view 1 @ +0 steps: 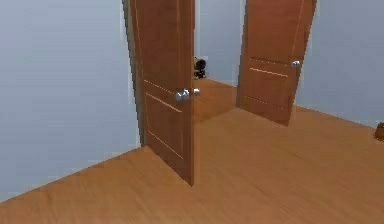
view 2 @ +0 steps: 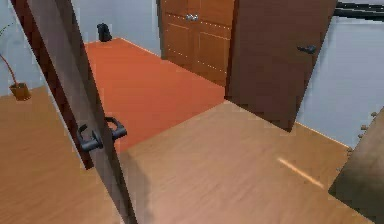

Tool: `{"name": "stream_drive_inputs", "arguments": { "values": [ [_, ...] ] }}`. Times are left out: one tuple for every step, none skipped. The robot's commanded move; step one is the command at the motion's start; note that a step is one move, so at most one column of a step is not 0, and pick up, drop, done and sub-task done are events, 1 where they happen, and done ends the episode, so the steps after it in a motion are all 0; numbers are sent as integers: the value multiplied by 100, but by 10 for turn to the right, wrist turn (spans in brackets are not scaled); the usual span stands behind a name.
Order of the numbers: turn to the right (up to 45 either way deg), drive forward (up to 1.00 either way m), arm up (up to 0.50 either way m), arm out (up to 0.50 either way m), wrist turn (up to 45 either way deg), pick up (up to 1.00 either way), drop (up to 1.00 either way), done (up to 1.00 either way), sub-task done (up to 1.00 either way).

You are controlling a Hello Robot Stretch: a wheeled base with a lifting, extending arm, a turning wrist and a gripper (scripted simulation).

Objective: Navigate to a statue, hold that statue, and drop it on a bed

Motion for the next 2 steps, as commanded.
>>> {"name": "stream_drive_inputs", "arguments": {
  "values": [
    [120,0,0,0,0,0,0,0,0],
    [0,75,0,0,0,0,0,0,0]
  ]
}}
